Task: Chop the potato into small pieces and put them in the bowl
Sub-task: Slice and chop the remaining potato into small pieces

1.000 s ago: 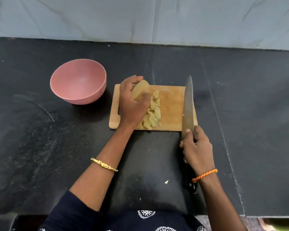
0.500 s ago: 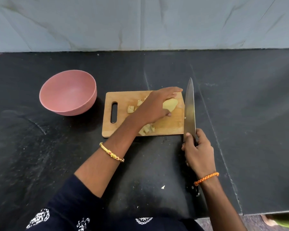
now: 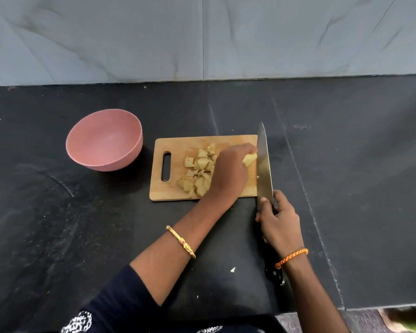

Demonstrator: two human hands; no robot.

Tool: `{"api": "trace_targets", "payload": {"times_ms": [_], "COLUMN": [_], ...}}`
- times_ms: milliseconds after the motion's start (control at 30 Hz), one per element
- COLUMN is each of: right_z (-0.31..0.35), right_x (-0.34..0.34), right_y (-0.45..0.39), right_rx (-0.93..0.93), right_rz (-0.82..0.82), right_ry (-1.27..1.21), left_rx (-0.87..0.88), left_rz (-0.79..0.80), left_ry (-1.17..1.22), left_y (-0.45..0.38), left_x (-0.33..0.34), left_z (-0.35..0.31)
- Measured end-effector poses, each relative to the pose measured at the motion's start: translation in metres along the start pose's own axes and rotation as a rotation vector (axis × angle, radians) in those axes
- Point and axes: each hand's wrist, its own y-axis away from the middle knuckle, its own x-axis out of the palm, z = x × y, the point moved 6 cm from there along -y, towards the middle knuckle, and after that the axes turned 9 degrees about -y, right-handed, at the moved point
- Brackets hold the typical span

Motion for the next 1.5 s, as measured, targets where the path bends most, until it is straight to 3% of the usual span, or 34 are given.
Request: {"api": "trace_targets", "payload": {"times_ms": [167,267,533,867,967,1100,1167,1233,1300,1400,1500], "right_z": [0.003,0.01,0.01,0.01,0.026,0.047,0.047,0.039,0.033,0.032,0.033], "right_x": [-0.007,-0.011,-0.018,-0.018,-0.02,-0.009,0.006,0.022,0.035,0.046,0.053], "right_y": [-0.007,-0.016,-0.037,-0.032,-0.021,0.007,0.022,0.032,0.036,0.033,0.029], "right_rx": [-0.021,-0.058,-0.026,-0.028,-0.129,-0.236,-0.251,-0.196,-0.124,-0.066,-0.044], "right_rz": [0.018,0.032,0.116,0.13,0.101,0.14,0.186,0.246,0.298,0.296,0.305], "right_ry": [-0.02,0.006,0.04,0.043,0.074,0.088,0.139,0.17,0.177,0.167,0.162], "left_rx": [0.109,0.142,0.018,0.003,-0.029,-0.118,-0.185,-0.192,-0.149,-0.051,-0.148], "left_rz": [-0.119,-0.034,0.296,0.333,0.201,-0.298,-0.424,-0.388,-0.256,-0.065,0.016], "left_ry": [-0.161,-0.193,-0.079,-0.181,-0.13,-0.009,-0.008,-0.028,-0.036,-0.231,-0.378], "left_y": [0.003,0.003,0.0,-0.006,-0.007,0.0,0.009,0.019,0.031,0.051,0.059], "left_x": [0.004,0.016,0.028,0.006,-0.021,-0.069,-0.078,-0.075,-0.065,-0.049,-0.031], "left_z": [-0.013,-0.016,-0.006,0.011,0.021,0.053,0.072,0.084,0.087,0.087,0.091]}}
